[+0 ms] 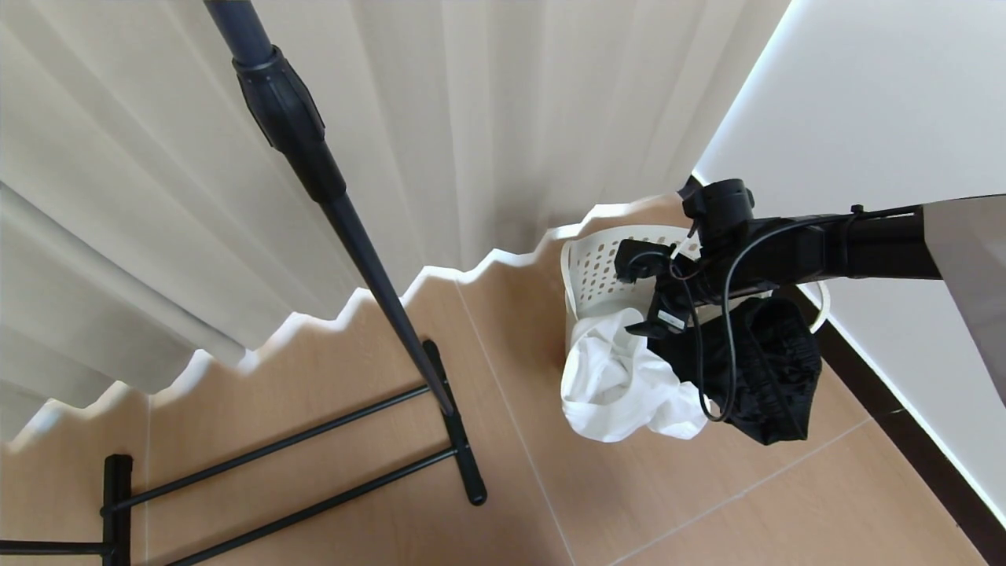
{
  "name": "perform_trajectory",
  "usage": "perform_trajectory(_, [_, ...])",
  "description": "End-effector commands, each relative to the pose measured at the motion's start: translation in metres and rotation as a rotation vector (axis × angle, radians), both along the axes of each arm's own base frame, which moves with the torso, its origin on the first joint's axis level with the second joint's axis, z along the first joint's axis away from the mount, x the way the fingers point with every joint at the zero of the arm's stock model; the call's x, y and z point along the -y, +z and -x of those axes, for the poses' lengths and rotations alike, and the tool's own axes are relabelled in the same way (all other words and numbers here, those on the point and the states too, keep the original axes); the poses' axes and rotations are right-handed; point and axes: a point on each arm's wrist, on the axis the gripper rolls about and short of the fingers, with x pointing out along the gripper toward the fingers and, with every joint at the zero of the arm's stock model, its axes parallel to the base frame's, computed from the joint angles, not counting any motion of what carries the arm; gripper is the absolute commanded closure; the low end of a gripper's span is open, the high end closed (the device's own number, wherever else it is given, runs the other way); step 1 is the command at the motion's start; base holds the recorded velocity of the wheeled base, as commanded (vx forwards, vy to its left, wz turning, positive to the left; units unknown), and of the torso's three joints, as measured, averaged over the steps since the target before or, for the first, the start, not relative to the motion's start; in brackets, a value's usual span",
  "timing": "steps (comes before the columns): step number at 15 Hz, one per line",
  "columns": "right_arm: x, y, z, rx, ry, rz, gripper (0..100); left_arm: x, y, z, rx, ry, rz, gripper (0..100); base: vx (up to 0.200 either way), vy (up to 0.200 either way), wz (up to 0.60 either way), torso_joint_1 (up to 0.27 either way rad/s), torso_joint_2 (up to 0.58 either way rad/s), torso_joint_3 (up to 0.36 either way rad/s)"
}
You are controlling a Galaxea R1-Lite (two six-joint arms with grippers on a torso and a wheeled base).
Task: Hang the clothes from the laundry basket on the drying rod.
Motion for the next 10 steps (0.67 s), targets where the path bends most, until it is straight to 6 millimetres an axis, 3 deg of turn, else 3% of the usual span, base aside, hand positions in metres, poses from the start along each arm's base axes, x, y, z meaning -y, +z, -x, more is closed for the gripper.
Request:
perform_trajectory(1, [-0.004, -0.01, -0.015, 0.01, 0.02, 0.016, 0, 0.0, 0.0, 0.0, 0.0, 0.0, 0.0, 0, 0.0, 0.0, 0.0, 0.0, 0.0, 0.0])
perform_trajectory(6, [-0.012, -0.027, -0.036, 0.02, 0.025, 0.014, 0, 0.0, 0.0, 0.0, -0.001, 0.0, 0.0, 0, 0.0, 0.0, 0.0, 0.0, 0.0, 0.0])
perform_trajectory(10, [-0.014, -0.034, -0.038, 0.012, 0.028, 0.014, 0, 0.0, 0.0, 0.0, -0.001, 0.0, 0.0, 0, 0.0, 0.0, 0.0, 0.0, 0.0, 0.0])
